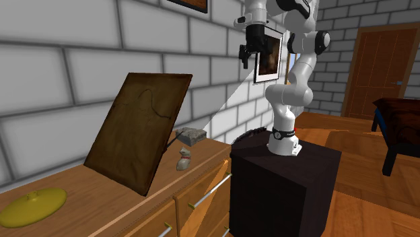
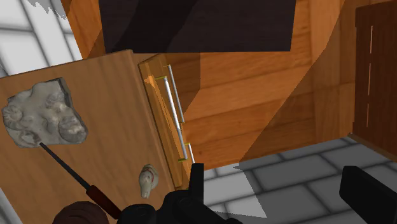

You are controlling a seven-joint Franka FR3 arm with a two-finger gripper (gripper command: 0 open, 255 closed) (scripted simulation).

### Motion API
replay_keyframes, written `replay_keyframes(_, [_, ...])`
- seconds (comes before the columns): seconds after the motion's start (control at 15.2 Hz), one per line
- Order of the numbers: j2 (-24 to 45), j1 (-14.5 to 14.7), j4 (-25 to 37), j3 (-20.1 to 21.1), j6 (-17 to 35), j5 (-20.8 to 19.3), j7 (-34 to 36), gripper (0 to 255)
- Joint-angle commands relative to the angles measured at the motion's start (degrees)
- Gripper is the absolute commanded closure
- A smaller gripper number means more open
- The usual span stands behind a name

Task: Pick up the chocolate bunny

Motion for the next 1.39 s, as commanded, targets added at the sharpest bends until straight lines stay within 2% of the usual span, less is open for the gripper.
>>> replay_keyframes(0.0, [0.0, 0.0, 0.0, 0.0, 0.0, 0.0, 0.0, 0])
replay_keyframes(0.66, [9.6, -1.4, -9.5, -1.5, 21.4, -2.9, -2.6, 0])
replay_keyframes(1.32, [26.8, -2.5, -10.5, -3.6, 42.3, -4.6, -4.7, 0])
